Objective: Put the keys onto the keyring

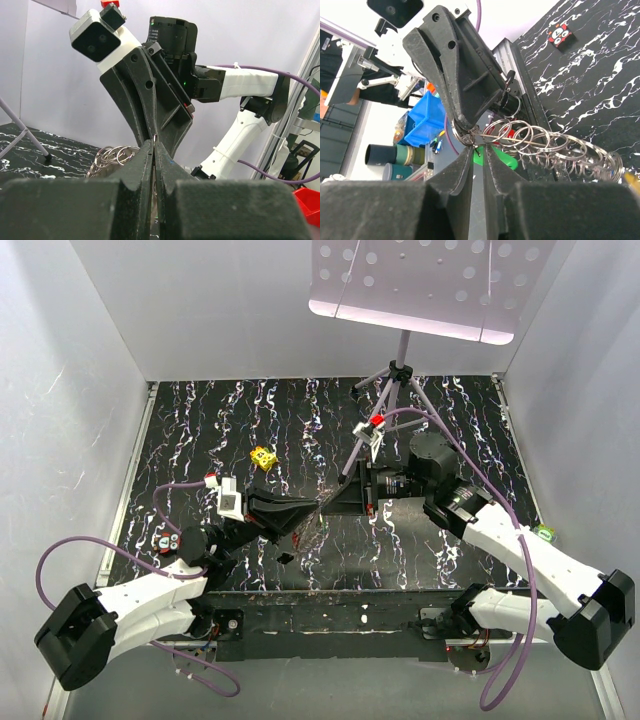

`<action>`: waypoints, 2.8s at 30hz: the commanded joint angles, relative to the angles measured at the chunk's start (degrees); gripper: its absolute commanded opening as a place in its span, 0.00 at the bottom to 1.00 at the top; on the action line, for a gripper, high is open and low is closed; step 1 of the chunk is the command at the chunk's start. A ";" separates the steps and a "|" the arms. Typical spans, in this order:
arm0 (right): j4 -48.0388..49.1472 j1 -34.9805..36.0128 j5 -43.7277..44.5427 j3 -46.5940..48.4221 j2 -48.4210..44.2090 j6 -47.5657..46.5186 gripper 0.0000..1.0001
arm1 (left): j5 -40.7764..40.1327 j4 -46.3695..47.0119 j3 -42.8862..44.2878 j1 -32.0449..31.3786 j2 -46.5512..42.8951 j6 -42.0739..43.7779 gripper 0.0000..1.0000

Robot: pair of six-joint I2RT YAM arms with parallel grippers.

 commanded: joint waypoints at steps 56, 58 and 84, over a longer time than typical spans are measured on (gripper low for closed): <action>-21.13 1.38 -13.14 16.13 3.79 -51.34 0.01 | 6.12 -29.77 5.06 1.20 -15.37 9.23 0.65; -31.66 1.38 -12.88 18.50 4.14 -58.99 0.01 | 7.62 -46.20 10.32 1.38 -19.77 15.64 0.78; -77.95 1.47 2.24 44.17 20.49 -92.34 0.01 | 15.97 -62.66 27.15 1.73 -1.07 21.40 0.58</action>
